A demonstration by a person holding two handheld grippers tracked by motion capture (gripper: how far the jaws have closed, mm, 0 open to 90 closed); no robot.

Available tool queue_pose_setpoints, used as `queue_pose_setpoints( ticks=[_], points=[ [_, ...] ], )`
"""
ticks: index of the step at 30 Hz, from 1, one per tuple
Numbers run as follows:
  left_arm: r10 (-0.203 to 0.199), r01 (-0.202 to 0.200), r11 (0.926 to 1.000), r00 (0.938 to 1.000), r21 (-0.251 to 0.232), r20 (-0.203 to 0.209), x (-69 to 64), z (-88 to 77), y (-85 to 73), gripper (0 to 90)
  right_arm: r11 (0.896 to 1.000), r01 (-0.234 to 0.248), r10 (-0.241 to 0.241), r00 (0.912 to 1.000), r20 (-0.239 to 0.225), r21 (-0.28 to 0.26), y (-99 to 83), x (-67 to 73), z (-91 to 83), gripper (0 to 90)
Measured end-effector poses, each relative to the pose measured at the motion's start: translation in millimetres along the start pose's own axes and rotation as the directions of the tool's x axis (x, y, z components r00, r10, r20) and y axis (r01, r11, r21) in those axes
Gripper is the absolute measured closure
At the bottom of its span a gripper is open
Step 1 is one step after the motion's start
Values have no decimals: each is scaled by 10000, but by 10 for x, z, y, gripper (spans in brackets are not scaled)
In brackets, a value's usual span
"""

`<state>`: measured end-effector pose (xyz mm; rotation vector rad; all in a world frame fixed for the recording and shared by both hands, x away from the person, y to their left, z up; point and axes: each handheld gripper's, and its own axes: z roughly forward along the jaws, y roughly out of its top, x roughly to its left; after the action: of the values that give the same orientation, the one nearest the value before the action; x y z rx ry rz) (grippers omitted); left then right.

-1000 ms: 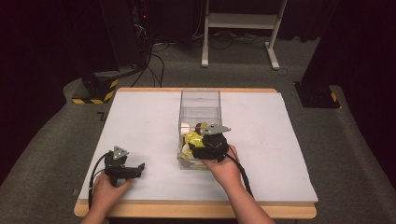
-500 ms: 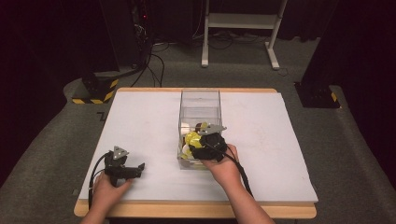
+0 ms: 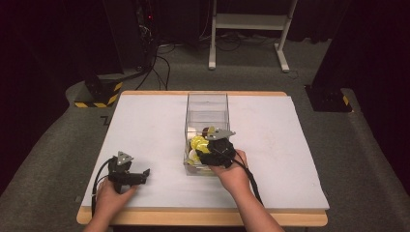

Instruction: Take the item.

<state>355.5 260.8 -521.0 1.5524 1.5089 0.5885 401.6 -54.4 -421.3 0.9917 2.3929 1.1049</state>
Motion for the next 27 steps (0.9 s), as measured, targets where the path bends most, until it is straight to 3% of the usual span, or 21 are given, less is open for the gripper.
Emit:
queue_pose_setpoints(
  ticks=[17,27],
  points=[
    [-7,7,10000,10000,-9,-1,0,1,0,14,9959,28,-34,10000,-66,-906,-85,43,-146,381],
    [3,-3,10000,10000,-9,-2,0,0,-1,14,9939,-62,45,9999,-154,-1104,-107,41,-156,382]
  ],
)
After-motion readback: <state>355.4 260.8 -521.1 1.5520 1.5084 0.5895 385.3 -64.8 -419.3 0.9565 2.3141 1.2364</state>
